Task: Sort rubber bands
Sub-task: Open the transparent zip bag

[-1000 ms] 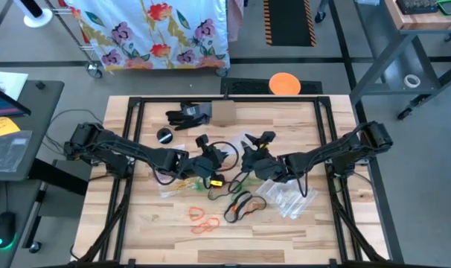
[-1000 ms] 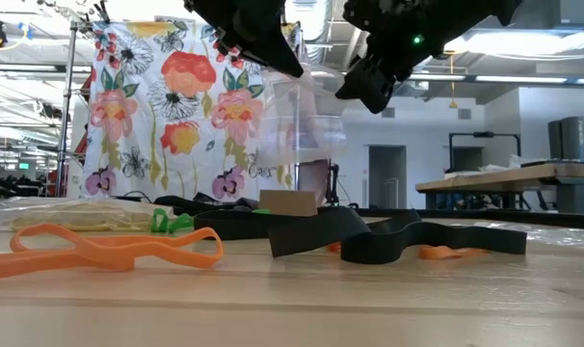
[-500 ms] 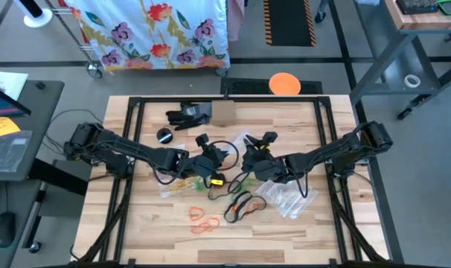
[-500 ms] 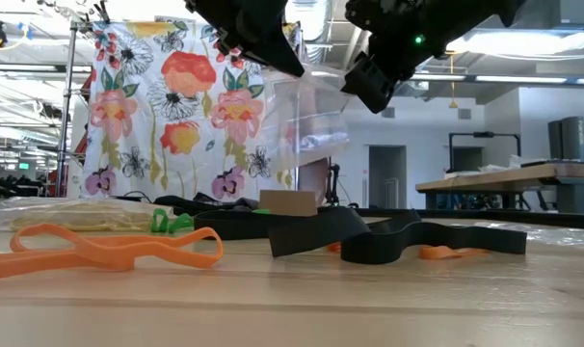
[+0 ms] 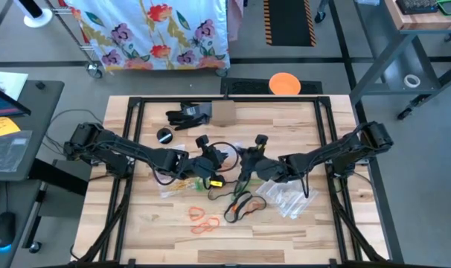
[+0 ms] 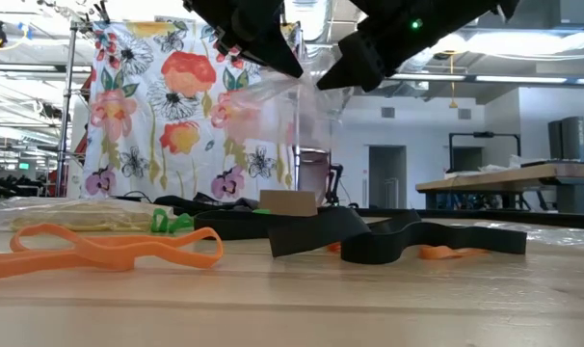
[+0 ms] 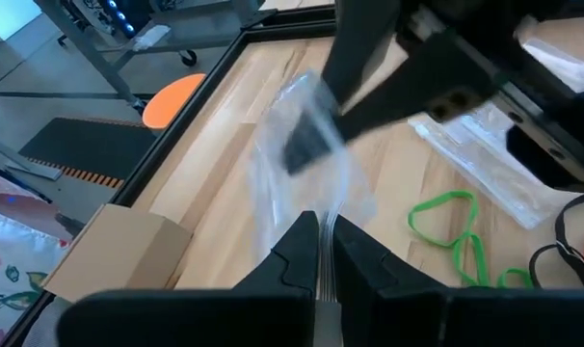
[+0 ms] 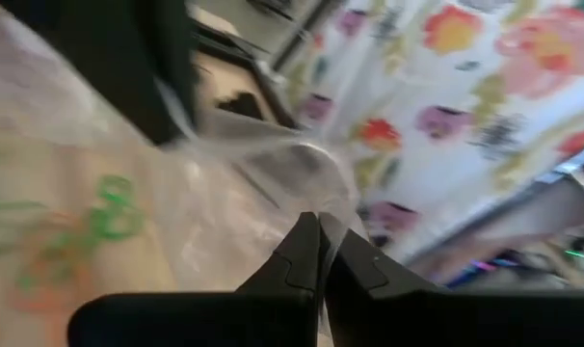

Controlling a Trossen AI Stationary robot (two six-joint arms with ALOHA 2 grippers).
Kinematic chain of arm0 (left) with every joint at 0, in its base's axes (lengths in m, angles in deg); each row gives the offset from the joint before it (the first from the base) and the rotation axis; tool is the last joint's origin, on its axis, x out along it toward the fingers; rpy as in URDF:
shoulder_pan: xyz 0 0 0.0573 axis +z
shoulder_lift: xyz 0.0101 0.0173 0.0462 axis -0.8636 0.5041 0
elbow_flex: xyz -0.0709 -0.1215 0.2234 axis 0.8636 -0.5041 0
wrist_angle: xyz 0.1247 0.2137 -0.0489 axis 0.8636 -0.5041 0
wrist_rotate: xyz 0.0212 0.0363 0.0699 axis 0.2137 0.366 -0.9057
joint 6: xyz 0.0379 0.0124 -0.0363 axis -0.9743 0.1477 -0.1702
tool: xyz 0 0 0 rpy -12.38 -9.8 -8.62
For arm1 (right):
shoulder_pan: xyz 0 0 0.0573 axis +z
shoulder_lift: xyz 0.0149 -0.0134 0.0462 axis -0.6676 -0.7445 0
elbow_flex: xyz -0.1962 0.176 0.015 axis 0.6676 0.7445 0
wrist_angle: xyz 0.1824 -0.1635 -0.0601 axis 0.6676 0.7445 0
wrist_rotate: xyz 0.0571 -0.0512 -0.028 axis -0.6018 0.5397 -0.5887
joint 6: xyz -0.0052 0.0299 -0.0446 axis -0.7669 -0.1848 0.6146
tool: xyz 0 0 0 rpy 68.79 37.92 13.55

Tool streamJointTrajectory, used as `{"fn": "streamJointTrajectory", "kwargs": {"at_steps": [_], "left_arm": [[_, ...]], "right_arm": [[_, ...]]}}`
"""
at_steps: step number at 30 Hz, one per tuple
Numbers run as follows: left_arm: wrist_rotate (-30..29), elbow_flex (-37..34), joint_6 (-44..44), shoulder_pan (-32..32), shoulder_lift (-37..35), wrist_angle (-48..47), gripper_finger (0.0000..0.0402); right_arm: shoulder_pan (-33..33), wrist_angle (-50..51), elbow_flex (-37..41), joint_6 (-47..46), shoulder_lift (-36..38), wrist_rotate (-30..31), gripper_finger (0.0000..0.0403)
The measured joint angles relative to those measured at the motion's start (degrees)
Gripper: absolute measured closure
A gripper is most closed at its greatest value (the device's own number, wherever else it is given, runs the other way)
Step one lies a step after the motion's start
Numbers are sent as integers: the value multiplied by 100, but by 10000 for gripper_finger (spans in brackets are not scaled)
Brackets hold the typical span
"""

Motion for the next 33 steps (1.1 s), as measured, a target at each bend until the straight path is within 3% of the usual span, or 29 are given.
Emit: {"fn": "streamJointTrajectory", "kwargs": {"at_steps": [4, 14, 20, 23, 29, 31, 33], "left_arm": [[-3, 0, -15, 0, 0, -3, 394], [-71, 0, 42, 28, 0, -163, 393], [-114, 0, -227, 2, 0, 151, 393], [-237, 0, -430, -97, 0, 299, 393], [-361, 0, -744, -237, 0, 577, 393], [-318, 0, -752, -251, 0, 630, 393], [-297, 0, -752, -259, 0, 644, 393]], "right_arm": [[-70, -4, 0, -162, 0, -505, 402], [81, 440, 2, -585, 454, -429, 403], [179, 279, -3, -710, 470, -1448, 403], [73, 636, -4, -914, 483, -1315, 403], [-98, 933, -5, -1220, 527, -423, 403], [-102, 912, -6, -1221, 527, -437, 403], [-98, 833, -7, -1231, 527, -890, 403]]}}
